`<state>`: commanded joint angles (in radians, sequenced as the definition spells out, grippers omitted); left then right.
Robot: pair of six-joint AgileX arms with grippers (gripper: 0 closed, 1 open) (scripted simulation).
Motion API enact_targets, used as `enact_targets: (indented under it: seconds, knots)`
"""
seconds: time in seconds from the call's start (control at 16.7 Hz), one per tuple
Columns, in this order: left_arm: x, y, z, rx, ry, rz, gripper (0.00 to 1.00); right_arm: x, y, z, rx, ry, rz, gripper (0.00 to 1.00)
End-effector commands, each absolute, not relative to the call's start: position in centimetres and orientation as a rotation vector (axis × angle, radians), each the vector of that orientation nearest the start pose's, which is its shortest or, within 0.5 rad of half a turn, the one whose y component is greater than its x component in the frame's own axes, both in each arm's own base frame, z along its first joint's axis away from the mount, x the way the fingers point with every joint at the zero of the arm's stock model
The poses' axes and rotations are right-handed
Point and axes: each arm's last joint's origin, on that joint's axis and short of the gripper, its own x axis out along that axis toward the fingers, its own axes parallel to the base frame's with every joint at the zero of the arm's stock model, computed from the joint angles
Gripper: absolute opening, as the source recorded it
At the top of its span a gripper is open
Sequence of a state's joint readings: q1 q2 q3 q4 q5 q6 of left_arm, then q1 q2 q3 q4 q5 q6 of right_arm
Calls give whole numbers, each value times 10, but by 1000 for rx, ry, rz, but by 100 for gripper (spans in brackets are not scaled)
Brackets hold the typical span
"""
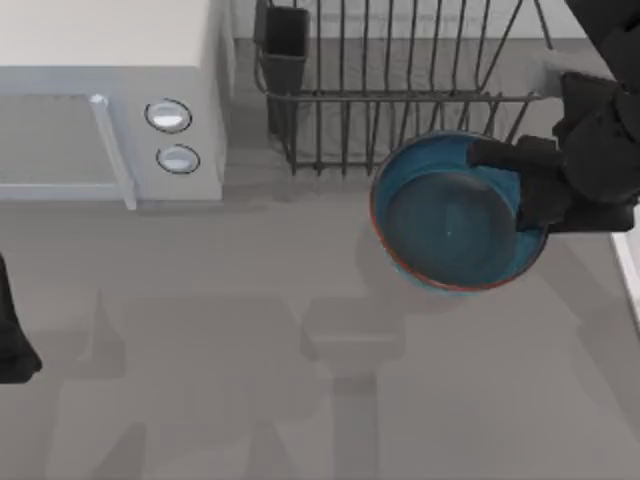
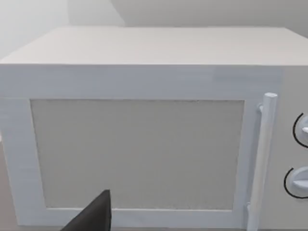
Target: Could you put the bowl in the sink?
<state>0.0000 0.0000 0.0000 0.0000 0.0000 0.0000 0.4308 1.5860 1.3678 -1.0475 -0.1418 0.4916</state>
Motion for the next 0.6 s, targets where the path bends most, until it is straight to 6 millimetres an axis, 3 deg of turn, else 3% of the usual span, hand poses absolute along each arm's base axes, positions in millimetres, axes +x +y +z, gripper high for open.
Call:
enact_targets:
  seconds: [0.18, 0.3, 0.48, 0.6]
  knots:
    - [106, -1, 160, 0, 0, 0, 100, 317, 92, 266, 353, 1142, 190, 0]
    - [106, -1, 160, 0, 0, 0, 100, 335, 48, 269, 410, 935, 172, 0]
    - [106, -1, 160, 0, 0, 0, 100, 347, -15, 267, 430, 679, 112, 0]
    - [106, -1, 160, 0, 0, 0, 100, 348, -45, 268, 411, 543, 80, 0]
